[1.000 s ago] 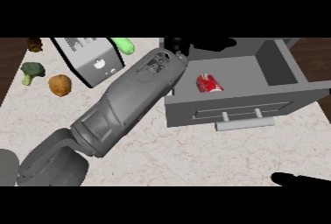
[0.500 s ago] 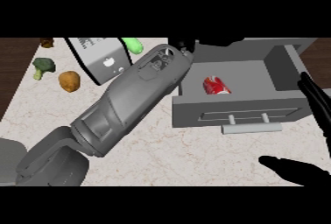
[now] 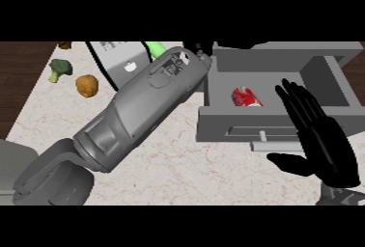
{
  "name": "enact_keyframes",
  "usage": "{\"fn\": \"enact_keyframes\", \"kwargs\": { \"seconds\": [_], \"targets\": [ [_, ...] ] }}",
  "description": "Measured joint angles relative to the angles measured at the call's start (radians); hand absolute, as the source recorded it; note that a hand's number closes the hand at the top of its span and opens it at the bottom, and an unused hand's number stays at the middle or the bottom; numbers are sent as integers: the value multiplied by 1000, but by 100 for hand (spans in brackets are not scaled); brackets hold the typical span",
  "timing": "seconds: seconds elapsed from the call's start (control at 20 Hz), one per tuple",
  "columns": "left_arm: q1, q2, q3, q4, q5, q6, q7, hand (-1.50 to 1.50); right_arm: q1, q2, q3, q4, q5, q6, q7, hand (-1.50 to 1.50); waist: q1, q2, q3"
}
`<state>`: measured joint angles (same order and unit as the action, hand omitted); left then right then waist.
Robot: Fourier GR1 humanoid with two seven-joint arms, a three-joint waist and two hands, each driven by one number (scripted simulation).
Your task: Pick up the can, place it into the drawer and close the drawer
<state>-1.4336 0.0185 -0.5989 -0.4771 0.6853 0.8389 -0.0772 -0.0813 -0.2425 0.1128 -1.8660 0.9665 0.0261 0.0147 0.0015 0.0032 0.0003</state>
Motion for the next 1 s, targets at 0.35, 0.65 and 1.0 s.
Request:
{"fn": "enact_keyframes", "kwargs": {
  "seconds": [0.35,0.65,1.0],
  "targets": [
    [50,105,-16,-125,-45,-12,104,-150,-81,65,-20,279,75,-191,-58,-150,24,-8,-2],
    [97,197,-32,-266,-82,-13,192,-150,-216,74,-78,493,110,-299,-92,-150,39,-20,-14],
    [166,304,-32,-398,-99,-41,261,-150,-353,67,-122,727,188,-436,-122,-150,52,-23,-21]
  ]
}}
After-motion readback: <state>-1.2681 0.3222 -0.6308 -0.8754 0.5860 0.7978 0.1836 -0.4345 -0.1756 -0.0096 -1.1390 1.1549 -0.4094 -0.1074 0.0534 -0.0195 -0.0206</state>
